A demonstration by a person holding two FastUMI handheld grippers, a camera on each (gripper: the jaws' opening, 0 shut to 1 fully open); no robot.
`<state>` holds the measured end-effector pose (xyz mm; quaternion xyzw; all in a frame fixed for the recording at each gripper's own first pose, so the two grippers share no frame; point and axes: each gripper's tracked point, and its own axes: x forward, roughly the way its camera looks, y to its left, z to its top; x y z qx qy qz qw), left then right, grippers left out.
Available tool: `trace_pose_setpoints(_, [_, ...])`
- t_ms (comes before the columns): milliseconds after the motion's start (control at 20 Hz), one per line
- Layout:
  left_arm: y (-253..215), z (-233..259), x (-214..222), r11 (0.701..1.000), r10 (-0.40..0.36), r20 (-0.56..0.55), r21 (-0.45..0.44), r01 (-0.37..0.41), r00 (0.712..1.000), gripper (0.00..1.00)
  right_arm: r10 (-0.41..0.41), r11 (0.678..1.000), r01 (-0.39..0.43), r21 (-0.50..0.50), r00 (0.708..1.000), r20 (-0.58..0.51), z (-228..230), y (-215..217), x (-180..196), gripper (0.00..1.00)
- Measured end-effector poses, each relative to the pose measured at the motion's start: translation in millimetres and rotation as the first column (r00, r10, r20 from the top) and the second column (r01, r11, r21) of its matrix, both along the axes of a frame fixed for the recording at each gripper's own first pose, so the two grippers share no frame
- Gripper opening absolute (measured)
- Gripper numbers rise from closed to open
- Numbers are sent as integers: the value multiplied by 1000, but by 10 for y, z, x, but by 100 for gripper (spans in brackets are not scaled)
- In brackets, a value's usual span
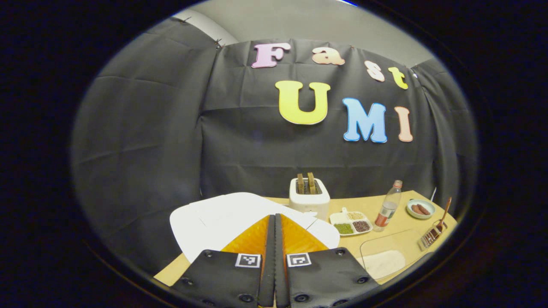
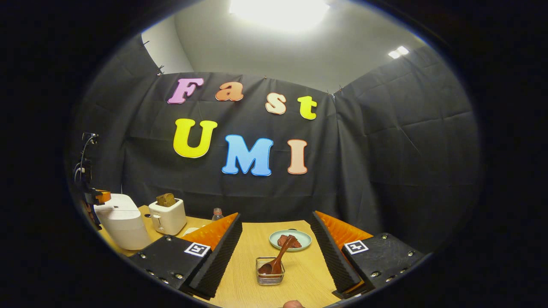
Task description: Close the left gripper, press the button to open the rice cooker; take a wooden spoon from the chopstick holder with the right hand, scoop a spoonful of rice and pour it into the rice cooker, then put the wooden spoon back into the chopstick holder.
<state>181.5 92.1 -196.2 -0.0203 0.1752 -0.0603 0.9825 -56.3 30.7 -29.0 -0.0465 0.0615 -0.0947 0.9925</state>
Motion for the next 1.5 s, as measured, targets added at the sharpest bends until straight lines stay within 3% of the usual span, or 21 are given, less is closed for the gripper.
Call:
trace_pose_setpoints(500, [-10, -388, -20, 1000, -8, -81, 5, 8, 997, 8, 7, 1000, -7, -10, 1000, -18, -11, 25, 45, 98])
trace_pose_setpoints(750, [6, -344, 18, 999, 32, -91, -12, -33, 995, 8, 33, 999, -33, 13, 999, -9, 2, 46, 81, 98])
trace_pose_setpoints(1000, [59, 244, -9, 994, 75, 48, 76, -79, 996, 9, 77, 997, -77, -7, 997, 4, 64, -66, 143, 98])
trace_pose_setpoints(1300, [33, 1121, -329, 991, 134, 193, -18, -133, 972, 10, 118, 993, -118, 30, 993, 17, 47, -211, 338, 98])
trace_pose_setpoints(1500, [-180, 1548, -641, 994, 112, 278, -16, -112, 954, 74, 127, 989, -127, 72, 992, 8, -52, -349, 533, 98])
